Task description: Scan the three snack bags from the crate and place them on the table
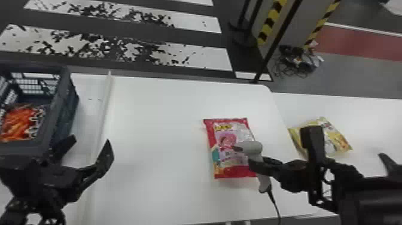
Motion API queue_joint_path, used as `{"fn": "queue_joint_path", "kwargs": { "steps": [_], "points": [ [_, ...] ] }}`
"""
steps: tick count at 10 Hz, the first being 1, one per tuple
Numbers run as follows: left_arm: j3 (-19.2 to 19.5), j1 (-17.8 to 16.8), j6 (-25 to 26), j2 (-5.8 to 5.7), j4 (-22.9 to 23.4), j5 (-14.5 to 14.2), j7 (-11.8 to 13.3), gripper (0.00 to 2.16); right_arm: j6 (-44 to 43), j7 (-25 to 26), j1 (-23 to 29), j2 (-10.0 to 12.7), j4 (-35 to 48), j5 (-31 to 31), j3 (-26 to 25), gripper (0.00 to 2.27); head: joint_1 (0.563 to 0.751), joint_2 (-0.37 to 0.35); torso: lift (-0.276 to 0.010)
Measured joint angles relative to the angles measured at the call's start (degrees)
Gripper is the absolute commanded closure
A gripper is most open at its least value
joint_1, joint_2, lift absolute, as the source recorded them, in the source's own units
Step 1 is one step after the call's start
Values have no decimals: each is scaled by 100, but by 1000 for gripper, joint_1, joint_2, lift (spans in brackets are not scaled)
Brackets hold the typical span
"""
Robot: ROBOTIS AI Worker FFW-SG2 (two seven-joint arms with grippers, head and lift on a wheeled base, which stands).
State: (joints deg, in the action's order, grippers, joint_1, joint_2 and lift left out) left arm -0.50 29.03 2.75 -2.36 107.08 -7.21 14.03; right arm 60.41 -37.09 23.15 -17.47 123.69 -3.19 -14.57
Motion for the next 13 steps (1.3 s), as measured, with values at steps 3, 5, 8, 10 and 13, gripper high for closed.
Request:
{"fn": "queue_joint_path", "kwargs": {
  "steps": [3,5,8,10,13],
  "points": [
    [-7,-14,-43,-1,-35,-6,-6,76,77,37,-105,5,-80,185,377,2250,695,-162,-62],
    [-12,-40,-66,-2,-62,-22,-6,76,110,76,-178,-1,-191,312,576,2250,695,-153,-62],
    [-12,-46,-71,-2,-82,-26,-6,76,108,106,-204,-1,-247,372,682,2250,695,-146,-62],
    [-16,-46,-68,-1,-83,-26,-6,76,106,119,-206,-2,-248,430,719,2250,695,-146,-62],
    [-44,-46,-69,3,-82,-26,-6,76,79,185,-206,-5,-186,575,772,2250,695,-154,-62]
  ]
}}
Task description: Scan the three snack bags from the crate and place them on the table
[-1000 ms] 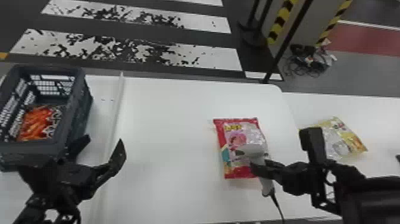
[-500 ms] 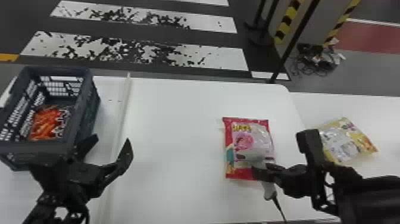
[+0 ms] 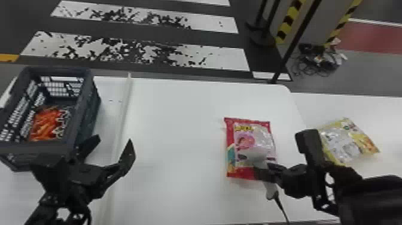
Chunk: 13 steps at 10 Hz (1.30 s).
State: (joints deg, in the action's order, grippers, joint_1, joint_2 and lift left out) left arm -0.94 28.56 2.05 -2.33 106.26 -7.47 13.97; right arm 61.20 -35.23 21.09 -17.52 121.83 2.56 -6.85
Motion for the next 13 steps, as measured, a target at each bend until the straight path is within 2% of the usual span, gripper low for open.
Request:
{"fn": "queue_joint_path", "kwargs": {
  "steps": [4,7,13],
  "points": [
    [-29,0,2,-3,14,9,-9,76,67,-1,-109,-8,256,-174,-633,2250,695,-206,-62],
    [-30,0,2,-5,18,9,-7,76,-375,-1,-554,-162,-659,-276,-1035,2250,695,-265,-62],
    [-29,38,2,-5,43,7,-2,76,-1262,49,-1534,-578,-2880,-274,-1031,2250,695,-350,-62]
  ]
}}
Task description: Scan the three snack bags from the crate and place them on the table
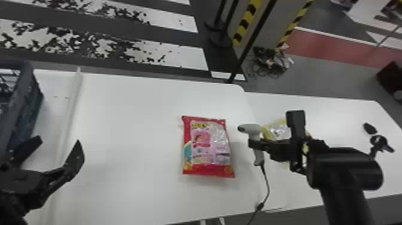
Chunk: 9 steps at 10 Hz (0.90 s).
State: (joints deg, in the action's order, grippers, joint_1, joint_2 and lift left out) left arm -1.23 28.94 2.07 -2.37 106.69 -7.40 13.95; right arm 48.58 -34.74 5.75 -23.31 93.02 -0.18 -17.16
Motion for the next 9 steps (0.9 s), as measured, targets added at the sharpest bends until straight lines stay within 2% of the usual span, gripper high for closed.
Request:
{"fn": "queue_joint_path", "kwargs": {
  "steps": [3,4,5,6,7,9],
  "points": [
    [0,7,0,0,11,-7,2,76,-296,57,-278,-132,-739,72,180,2162,695,-350,-62],
    [0,14,0,0,15,-7,2,76,-367,75,-322,-144,-886,91,231,1990,695,-350,-62],
    [0,21,0,-1,20,-12,2,76,-431,82,-351,-148,-989,96,256,1555,695,-350,-62],
    [0,33,-9,-7,25,-15,2,76,-463,86,-363,-149,-1062,94,264,613,695,-350,-62],
    [0,43,-15,-9,27,-15,2,76,-467,93,-362,-149,-1107,72,267,16,695,-350,-62],
    [-2,55,-20,-9,32,-16,2,76,-446,229,-342,-144,-1114,16,245,39,695,-350,-62]
  ]
}}
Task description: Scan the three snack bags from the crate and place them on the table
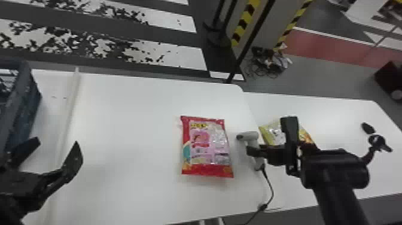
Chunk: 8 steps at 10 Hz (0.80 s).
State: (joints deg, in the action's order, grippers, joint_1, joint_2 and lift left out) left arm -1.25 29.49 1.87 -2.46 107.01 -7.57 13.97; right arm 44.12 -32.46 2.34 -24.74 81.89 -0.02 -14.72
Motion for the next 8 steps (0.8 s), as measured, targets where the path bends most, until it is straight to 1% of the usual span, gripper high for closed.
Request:
{"fn": "queue_joint_path", "kwargs": {
  "steps": [1,2,5,7,8],
  "points": [
    [1,9,-8,0,4,-1,0,76,43,14,66,6,130,-88,-94,53,695,-350,-62],
    [2,18,-14,0,4,-3,0,76,169,10,223,14,434,-283,-256,66,695,-350,-62],
    [2,15,-16,9,4,-3,0,76,800,-134,814,78,1598,-1009,-775,73,695,-350,-62],
    [9,12,-16,9,-3,-3,0,76,1229,-510,1043,159,2027,-1496,-1035,76,695,-345,-62],
    [12,12,-16,9,-6,-3,0,76,1517,-770,1075,188,2093,-1760,-1126,76,695,-323,-62]
  ]
}}
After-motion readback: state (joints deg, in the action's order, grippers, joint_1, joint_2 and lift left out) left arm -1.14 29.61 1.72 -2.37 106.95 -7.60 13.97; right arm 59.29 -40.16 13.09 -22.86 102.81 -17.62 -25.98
